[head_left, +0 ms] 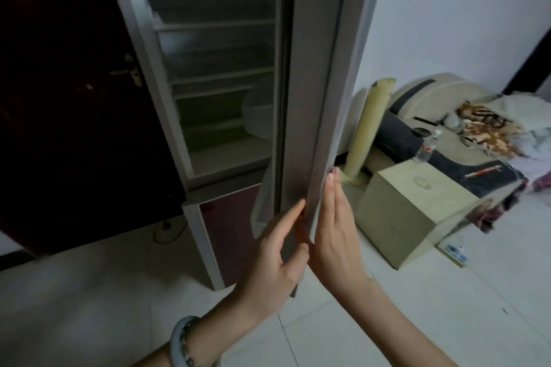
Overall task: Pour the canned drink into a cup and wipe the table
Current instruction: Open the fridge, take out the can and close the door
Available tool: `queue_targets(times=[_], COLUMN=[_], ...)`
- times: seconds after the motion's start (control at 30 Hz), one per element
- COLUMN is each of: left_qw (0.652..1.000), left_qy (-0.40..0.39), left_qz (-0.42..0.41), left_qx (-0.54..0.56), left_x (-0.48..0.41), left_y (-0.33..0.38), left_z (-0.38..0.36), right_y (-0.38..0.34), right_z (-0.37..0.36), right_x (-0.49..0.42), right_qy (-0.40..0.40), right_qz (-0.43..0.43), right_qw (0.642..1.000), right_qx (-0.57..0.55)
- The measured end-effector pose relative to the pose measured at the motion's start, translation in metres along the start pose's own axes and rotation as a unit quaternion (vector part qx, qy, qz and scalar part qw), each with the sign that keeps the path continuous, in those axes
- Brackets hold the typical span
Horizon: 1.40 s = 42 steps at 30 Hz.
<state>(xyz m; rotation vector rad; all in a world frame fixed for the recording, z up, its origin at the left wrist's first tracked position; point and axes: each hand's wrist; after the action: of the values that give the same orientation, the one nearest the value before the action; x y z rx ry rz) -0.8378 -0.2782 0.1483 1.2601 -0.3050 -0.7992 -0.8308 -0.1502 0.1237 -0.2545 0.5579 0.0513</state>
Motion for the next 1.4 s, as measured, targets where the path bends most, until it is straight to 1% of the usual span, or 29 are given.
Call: queue_targets(times=[0.1,0.17,0.23,0.37,0.43,0.53,0.63,0.7,0.77,0.83,0.93,1.0,1.13,1.27,1.4], left_qw=[0.993,0.978,0.963,0.939,0.919,0.877,0.841,0.819,0.799,0.79,0.789,0.787,0.789,0.783,0.768], left_qy=[-0.051,-0.059,-0.062,-0.091,-0.109,-0.134,-0.122,-0.089,-0.036,0.012,0.045,0.051,0.04,0.02,0.015], left_qz=[-0.057,-0.104,-0.139,-0.159,-0.173,-0.181,-0.21,-0.262,-0.305,-0.311,-0.294,-0.307,-0.338,-0.374,-0.381], left_qx=[-0.091,-0.168,-0.224,-0.291,-0.338,-0.425,-0.483,-0.503,-0.517,-0.528,-0.538,-0.532,-0.512,-0.496,-0.514], left_x=[-0.008,-0.017,-0.027,-0.049,-0.062,-0.086,-0.111,-0.126,-0.143,-0.164,-0.195,-0.209,-0.232,-0.268,-0.3], left_y=[0.003,0.004,0.005,0.004,0.001,-0.005,-0.007,-0.002,0.007,0.012,0.016,0.016,0.024,0.038,0.046], left_z=[-0.022,-0.033,-0.043,-0.061,-0.071,-0.087,-0.102,-0.108,-0.111,-0.112,-0.121,-0.131,-0.156,-0.179,-0.203], right_y=[0.027,0.046,0.064,0.1,0.118,0.145,0.167,0.177,0.184,0.191,0.212,0.23,0.264,0.302,0.341], right_z=[0.02,0.033,0.046,0.072,0.081,0.091,0.1,0.104,0.107,0.109,0.112,0.117,0.129,0.139,0.143], right_x=[0.018,0.03,0.042,0.06,0.066,0.073,0.076,0.077,0.078,0.076,0.073,0.072,0.069,0.057,0.043], right_qy=[0.033,0.051,0.053,0.043,0.031,0.021,0.024,0.037,0.041,0.023,-0.024,-0.049,-0.071,-0.084,-0.094], right_qz=[-0.034,-0.052,-0.06,-0.12,-0.151,-0.19,-0.227,-0.229,-0.211,-0.181,-0.168,-0.181,-0.198,-0.241,-0.271], right_qw=[0.999,0.997,0.996,0.988,0.982,0.973,0.956,0.945,0.943,0.943,0.936,0.931,0.928,0.919,0.913], right_qx=[0.005,0.011,0.035,0.088,0.105,0.129,0.183,0.23,0.256,0.28,0.309,0.313,0.307,0.299,0.291])
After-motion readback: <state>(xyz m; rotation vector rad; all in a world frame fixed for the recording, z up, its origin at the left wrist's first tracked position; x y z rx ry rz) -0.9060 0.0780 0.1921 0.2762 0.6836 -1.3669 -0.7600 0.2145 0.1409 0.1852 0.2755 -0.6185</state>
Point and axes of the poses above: each hand's wrist, its own x-axis away from the middle knuckle, its own z-axis out of the back of the hand, y = z × x, and after that the axes turned 13 degrees about -y, right-handed
